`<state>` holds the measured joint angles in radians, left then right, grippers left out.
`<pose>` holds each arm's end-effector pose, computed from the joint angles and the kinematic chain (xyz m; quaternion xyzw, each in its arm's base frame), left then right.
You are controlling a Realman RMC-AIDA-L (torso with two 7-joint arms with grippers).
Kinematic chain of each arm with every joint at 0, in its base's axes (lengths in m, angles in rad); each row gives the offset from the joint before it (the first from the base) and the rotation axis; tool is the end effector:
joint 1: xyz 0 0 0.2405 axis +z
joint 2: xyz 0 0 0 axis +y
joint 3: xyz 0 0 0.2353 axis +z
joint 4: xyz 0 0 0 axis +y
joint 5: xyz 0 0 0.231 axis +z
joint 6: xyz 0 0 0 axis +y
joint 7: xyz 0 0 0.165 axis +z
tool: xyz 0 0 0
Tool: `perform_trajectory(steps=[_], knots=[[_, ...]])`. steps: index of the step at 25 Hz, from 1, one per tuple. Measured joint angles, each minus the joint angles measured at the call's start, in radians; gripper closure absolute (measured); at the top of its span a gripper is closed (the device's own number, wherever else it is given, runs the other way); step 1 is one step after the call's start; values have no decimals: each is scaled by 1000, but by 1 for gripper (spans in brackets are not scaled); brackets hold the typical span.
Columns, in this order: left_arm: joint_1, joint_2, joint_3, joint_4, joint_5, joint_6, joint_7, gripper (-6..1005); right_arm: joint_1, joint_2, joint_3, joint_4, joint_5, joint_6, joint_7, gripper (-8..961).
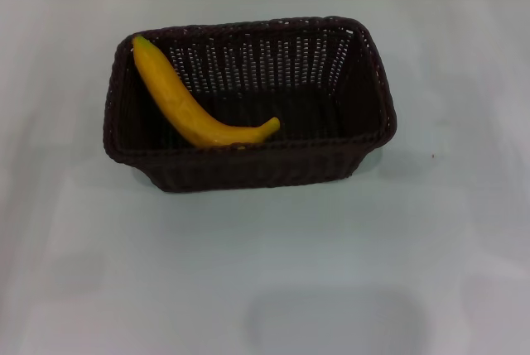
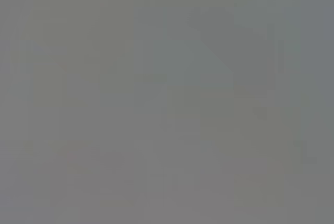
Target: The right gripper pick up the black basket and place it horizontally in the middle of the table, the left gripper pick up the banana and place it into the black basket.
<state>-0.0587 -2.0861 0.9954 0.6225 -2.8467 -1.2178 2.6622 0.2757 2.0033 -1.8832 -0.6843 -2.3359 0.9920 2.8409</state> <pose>-0.3756 0.2889 0.1555 -0.5373 -0.1750 -0.3613 0.7417 0.2939 0.3891 0.0716 -0.5777 0.1686 0.2814 0.7475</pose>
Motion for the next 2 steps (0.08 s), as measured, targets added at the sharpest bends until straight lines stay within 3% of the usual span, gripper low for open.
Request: perform_trajectory(steps=[2], knots=[[-11,1,0,-28,-34,-11,21,110,0,0,4,17,14,15,0,96]])
